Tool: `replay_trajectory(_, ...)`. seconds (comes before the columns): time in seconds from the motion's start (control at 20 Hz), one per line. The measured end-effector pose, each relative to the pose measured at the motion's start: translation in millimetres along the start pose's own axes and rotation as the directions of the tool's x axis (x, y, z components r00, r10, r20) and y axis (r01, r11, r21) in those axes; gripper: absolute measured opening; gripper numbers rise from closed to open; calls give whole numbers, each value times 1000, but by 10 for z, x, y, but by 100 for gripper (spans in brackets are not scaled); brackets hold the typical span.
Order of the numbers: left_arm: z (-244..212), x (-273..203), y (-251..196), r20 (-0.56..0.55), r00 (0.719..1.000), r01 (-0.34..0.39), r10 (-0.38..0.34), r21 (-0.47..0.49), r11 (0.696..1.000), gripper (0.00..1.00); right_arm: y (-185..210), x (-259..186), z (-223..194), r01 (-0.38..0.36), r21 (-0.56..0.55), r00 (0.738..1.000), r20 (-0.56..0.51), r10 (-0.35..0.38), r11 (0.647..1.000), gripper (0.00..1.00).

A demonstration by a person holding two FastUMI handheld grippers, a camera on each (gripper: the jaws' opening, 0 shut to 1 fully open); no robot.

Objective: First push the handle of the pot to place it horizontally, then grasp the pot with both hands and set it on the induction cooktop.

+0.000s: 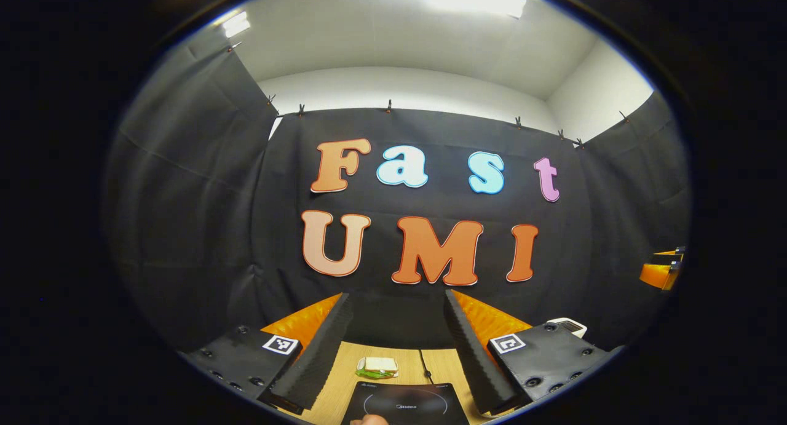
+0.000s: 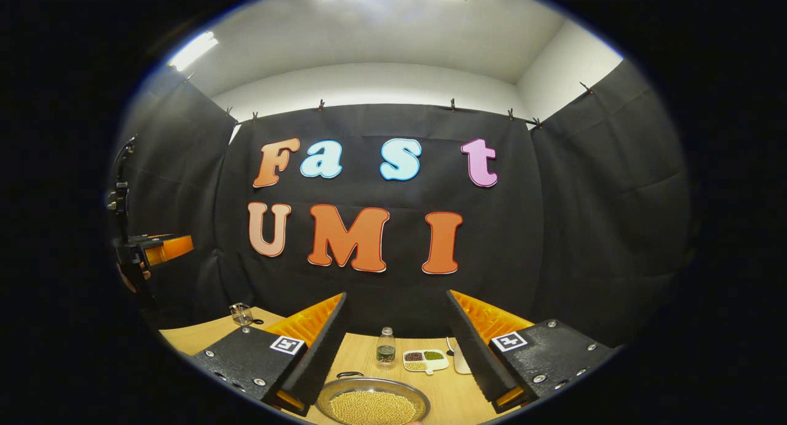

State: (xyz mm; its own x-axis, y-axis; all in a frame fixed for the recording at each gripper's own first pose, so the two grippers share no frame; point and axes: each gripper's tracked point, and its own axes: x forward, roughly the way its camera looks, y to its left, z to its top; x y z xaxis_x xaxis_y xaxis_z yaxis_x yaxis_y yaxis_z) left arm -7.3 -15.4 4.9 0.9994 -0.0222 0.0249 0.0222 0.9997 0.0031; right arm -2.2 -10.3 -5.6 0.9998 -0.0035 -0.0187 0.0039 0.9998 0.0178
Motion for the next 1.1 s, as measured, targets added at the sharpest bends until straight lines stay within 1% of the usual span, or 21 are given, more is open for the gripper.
replay_trajectory(0.25, 84, -76, -9, 27, 1000, -1, 1, 8, 1000, 98, 4, -14, 13, 0, -1, 1000, 0, 0, 1000, 95)
replay_trajectory(0.3, 109, -90, -10, 33, 999, -4, 4, 11, 1000, 98, 10, -9, 3, 0, -2, 1000, -2, 0, 1000, 100)
replay_trajectory(0.35, 120, -105, -7, 38, 999, -7, 7, 10, 1000, 98, 9, -16, -12, -1, -3, 1000, -5, 1, 1000, 95)
replay_trajectory(0.4, 127, -118, -25, 40, 999, -2, 2, 8, 1000, 98, 5, -22, -34, 0, -7, 1000, -12, 0, 1000, 95)
replay_trajectory(0.5, 117, -134, -67, 39, 999, 8, -8, 7, 1000, 97, 7, -19, -102, 2, -25, 1000, -31, -3, 1000, 91)
replay_trajectory(0.55, 114, -156, -78, 37, 999, 10, -10, 7, 1000, 97, 2, -24, -123, 4, -38, 999, -39, -5, 999, 85)
replay_trajectory(0.6, 112, -173, -81, 35, 999, 12, -13, 7, 1000, 97, -2, -17, -141, 6, -47, 999, -44, -8, 999, 87)
replay_trajectory(0.65, 108, -173, -81, 33, 999, 15, -15, 6, 1000, 98, 3, -12, -165, 4, -51, 999, -48, -6, 999, 75)
replay_trajectory(0.7, 99, -185, -75, 32, 999, 14, -14, 3, 1000, 98, 29, -18, -198, -6, -49, 999, -54, 3, 999, 75)
replay_trajectory(0.75, 85, -193, -74, 29, 999, 13, -13, 0, 1000, 98, 55, -33, -235, -18, -39, 998, -61, 15, 999, 60)
replay_trajectory(0.8, 77, -199, -59, 27, 1000, 10, -9, -2, 1000, 96, 86, -33, -268, -32, -23, 997, -68, 30, 999, 59)
replay_trajectory(0.85, 64, -197, -32, 23, 1000, 3, -3, -2, 1000, 97, 101, -30, -312, -42, -5, 996, -77, 41, 999, 51)
replay_trajectory(0.9, 53, -201, 8, 19, 1000, -6, 6, 0, 1000, 98, 115, -27, -370, -47, 7, 995, -91, 48, 999, 47)
replay_trajectory(0.95, 44, -195, 22, 16, 1000, -15, 15, 4, 1000, 98, 123, -24, -416, -52, 10, 994, -100, 53, 999, 38)
replay_trajectory(1.05, 47, -196, 66, 18, 999, -29, 29, 10, 1000, 98, 128, -33, -516, -54, -1, 992, -113, 54, 999, 30)
replay_trajectory(1.1, 61, -200, 66, 20, 999, -33, 33, 10, 999, 98, 120, -40, -578, -53, -10, 991, -121, 51, 999, 28)
